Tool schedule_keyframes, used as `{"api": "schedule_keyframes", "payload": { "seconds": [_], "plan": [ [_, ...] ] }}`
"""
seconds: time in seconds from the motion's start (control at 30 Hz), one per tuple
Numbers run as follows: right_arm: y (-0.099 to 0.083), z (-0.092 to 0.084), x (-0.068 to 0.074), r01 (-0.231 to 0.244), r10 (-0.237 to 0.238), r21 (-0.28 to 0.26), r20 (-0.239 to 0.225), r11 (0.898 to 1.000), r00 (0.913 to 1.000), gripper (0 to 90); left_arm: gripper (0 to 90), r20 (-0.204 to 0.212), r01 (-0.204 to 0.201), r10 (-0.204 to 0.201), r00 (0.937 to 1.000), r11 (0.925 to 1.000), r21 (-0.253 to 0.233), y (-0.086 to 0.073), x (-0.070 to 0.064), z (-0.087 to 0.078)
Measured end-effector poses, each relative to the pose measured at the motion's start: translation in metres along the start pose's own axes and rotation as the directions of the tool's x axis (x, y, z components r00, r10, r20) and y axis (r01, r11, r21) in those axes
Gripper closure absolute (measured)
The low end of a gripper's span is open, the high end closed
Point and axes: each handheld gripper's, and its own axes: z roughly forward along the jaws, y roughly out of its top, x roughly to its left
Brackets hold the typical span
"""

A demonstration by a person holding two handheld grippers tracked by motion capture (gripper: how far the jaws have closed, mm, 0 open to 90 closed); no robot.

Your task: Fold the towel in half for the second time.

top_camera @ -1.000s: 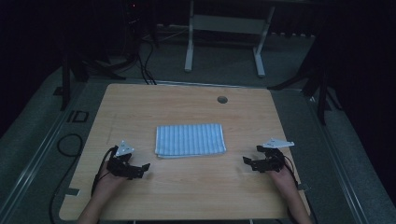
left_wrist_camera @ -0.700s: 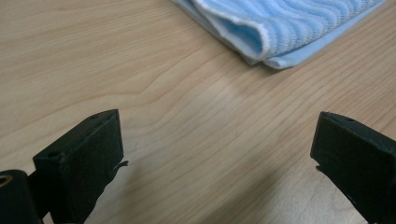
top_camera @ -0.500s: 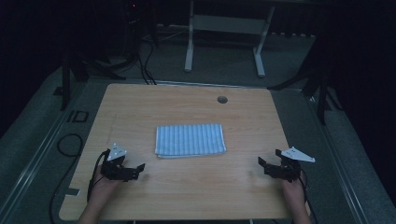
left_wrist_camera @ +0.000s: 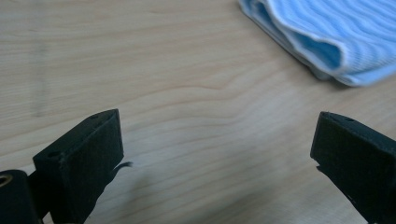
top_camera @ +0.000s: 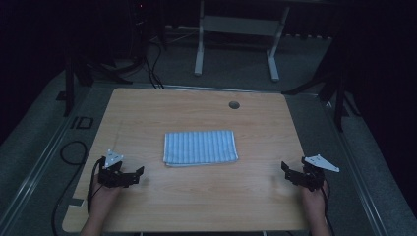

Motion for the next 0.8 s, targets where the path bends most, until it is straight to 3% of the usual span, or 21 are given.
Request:
{"api": "schedule_keyframes", "payload": {
  "seconds": [0.13, 0.3, 0.47, 0.8],
  "plan": [
    [0.0, 0.001, -0.001, -0.001, 0.001, 0.005, 0.021, 1.0, 0.9998, 11.8, 2.4, -0.046, 0.03, -0.03, 0.9985, 0.9995, -0.01, -0.002, 0.006, -0.001],
    [0.0, 0.0, -0.002, -0.009, 0.009, -0.006, 0.032, 1.0, 0.9994, 11.8, 2.4, -0.106, 0.078, -0.083, 0.9909, 0.9958, -0.049, -0.003, 0.015, -0.006],
    [0.0, 0.0, -0.003, -0.014, 0.014, -0.009, 0.037, 1.0, 0.9992, 11.8, 2.4, -0.116, 0.117, -0.125, 0.9854, 0.9907, -0.068, -0.004, 0.023, -0.011],
    [0.0, 0.0, -0.006, -0.034, 0.034, -0.012, 0.035, 0.999, 0.9988, 11.8, 2.4, -0.135, 0.13, -0.141, 0.9808, 0.9878, -0.086, -0.004, 0.026, -0.013]
  ]
}}
